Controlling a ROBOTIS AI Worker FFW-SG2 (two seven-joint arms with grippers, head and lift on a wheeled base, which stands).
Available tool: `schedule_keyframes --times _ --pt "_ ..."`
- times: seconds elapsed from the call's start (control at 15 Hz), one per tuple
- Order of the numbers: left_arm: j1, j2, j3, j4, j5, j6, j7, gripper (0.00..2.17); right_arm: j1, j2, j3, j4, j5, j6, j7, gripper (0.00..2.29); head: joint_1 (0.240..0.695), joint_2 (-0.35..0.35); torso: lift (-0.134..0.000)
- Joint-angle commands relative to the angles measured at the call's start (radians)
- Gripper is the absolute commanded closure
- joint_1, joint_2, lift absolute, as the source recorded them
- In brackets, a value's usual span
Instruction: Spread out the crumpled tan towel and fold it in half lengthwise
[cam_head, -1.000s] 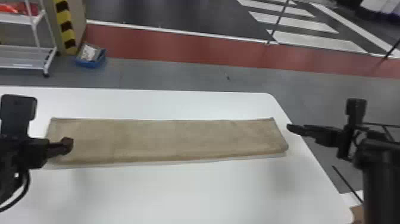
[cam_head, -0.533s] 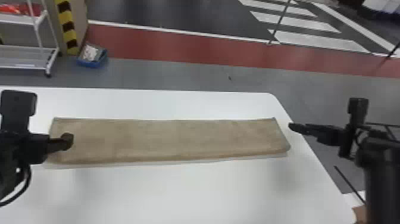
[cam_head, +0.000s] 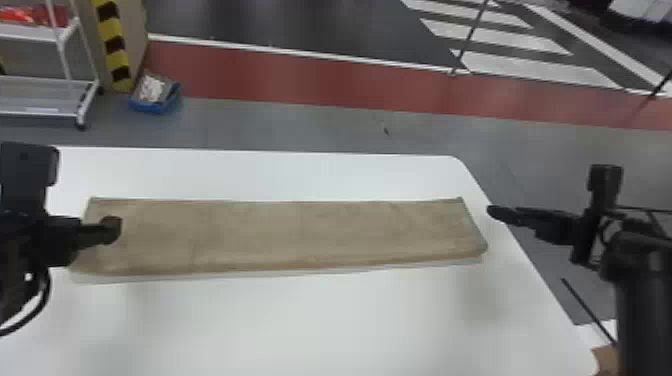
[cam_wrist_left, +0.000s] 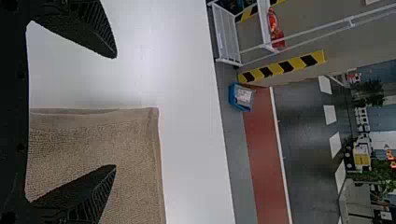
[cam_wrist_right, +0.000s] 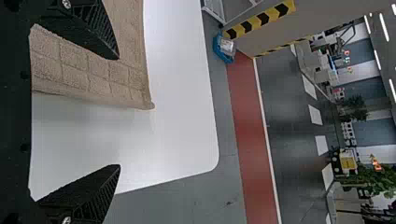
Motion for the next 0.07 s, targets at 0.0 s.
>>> schedule_keyframes --times 0.0 --pt "-0.009 0.001 0.005 0.014 0.0 -0.001 0.0 0.04 -0.005 -0.003 -0.001 0.009 -0.001 -0.006 0.0 0.05 0.695 -0.277 -0.125"
